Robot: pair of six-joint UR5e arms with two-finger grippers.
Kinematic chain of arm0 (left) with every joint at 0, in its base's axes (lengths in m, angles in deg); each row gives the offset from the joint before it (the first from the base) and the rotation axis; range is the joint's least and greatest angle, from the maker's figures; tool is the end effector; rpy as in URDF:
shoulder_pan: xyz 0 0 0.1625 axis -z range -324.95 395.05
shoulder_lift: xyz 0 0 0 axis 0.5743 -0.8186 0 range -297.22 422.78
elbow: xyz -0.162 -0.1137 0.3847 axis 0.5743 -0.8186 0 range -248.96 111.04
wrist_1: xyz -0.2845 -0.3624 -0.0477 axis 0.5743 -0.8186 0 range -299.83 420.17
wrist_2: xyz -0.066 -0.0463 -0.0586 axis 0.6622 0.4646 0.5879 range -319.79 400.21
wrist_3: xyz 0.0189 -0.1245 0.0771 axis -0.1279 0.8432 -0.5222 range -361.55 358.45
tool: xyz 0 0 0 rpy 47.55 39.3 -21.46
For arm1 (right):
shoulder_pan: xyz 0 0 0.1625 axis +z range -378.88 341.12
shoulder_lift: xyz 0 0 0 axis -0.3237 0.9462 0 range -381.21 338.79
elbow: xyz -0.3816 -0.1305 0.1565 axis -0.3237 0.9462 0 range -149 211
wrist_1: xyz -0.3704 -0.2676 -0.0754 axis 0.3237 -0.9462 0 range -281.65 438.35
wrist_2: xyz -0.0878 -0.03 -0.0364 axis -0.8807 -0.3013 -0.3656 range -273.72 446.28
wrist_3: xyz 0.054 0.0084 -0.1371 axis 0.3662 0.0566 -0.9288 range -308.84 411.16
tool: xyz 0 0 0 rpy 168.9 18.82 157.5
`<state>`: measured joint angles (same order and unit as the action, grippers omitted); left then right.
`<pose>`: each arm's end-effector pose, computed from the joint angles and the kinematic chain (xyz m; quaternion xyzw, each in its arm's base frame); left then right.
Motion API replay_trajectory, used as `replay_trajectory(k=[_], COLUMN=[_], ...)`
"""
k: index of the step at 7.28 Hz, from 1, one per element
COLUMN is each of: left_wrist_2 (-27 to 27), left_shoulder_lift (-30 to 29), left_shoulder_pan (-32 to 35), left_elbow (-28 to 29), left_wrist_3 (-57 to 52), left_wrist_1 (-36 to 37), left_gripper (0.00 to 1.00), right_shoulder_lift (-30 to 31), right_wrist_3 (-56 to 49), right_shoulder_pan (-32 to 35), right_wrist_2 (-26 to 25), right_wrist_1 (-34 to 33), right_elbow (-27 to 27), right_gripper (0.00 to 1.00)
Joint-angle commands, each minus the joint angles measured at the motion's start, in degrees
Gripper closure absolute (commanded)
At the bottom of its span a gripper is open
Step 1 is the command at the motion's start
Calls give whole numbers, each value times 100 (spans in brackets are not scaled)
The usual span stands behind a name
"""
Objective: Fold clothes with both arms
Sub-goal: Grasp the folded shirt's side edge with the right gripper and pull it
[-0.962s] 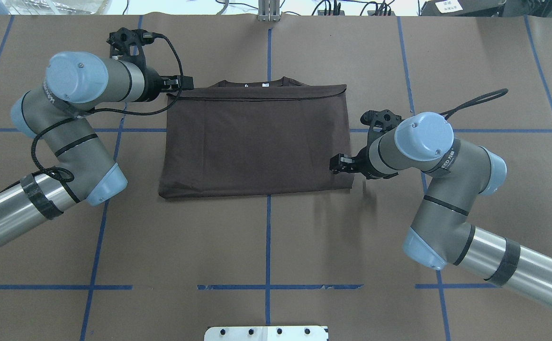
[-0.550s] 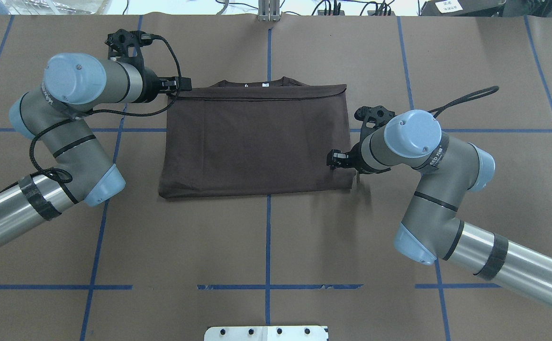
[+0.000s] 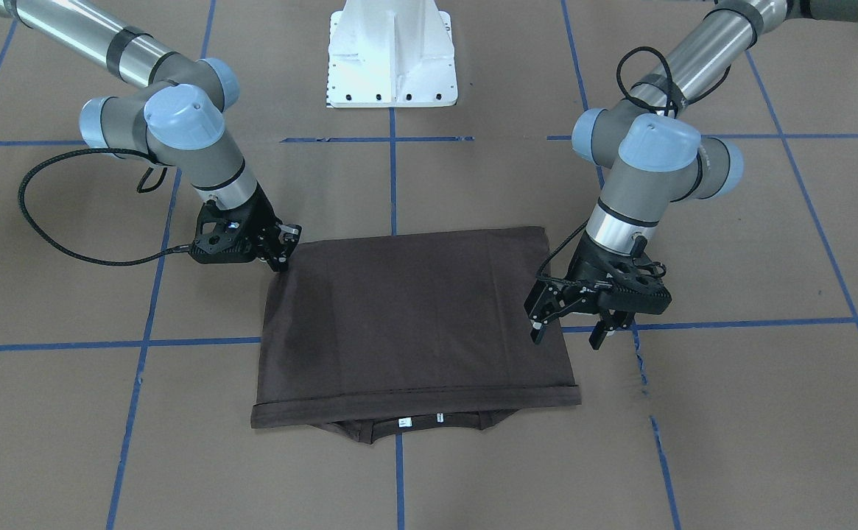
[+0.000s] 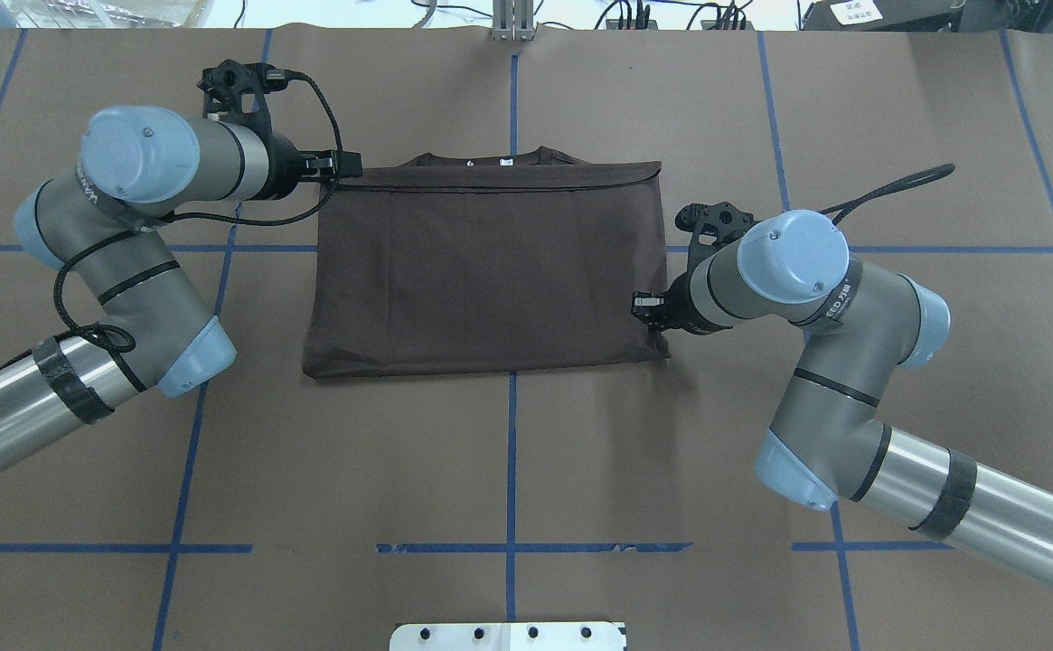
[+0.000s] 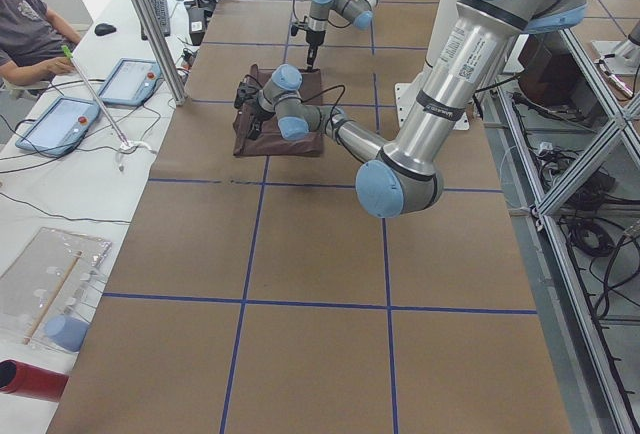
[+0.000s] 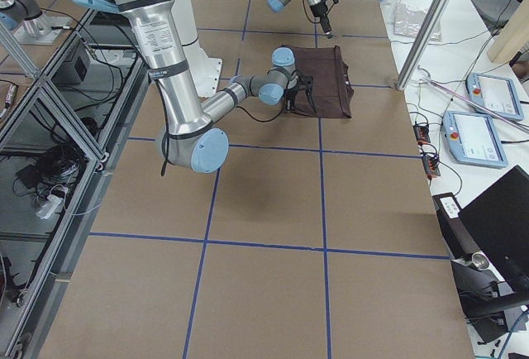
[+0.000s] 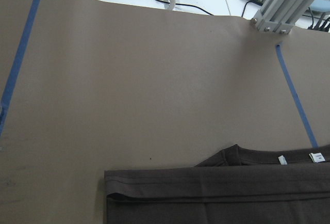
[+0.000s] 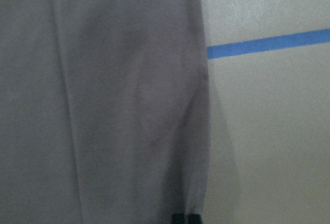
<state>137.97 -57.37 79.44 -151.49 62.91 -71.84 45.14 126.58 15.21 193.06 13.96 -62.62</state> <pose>0.4934 -0.6416 0.3380 0.2590 0.4702 -0.1023 0.8375 -0.5625 -0.4903 0.3614 0.0624 -0.4552 0.0860 0.8840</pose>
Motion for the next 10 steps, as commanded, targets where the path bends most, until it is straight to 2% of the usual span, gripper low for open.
replay_trajectory(k=[1,2,4,5,7,9,10], left_wrist_2=[-2,-2,-2,-11,-11,-11,-2], left_shoulder_lift=[1,-8,-43,-52,-43,-52,-61], left_shoulder_pan=[-9,0,-9,-18,-27,-27,-27], left_elbow=[0,0,0,0,9,9,9], left_wrist_3=[5,23,49,67,67,67,58], left_wrist_1=[0,0,0,0,-9,-9,0], left_gripper=[0,0,0,0,0,0,0], right_shoulder_lift=[62,185,1313,1920,2853,3173,3270], right_wrist_3=[-1,-1,34,43,383,997,1009], right_shoulder_pan=[9,-17,-497,-857,-1848,-2861,-3100], right_wrist_2=[18,35,27,18,1,27,44], right_wrist_1=[-13,-13,-13,-4,14,14,22], right_elbow=[-112,-278,-1529,-2119,-2947,-3389,-3486], right_gripper=[100,100,100,100,100,100,1])
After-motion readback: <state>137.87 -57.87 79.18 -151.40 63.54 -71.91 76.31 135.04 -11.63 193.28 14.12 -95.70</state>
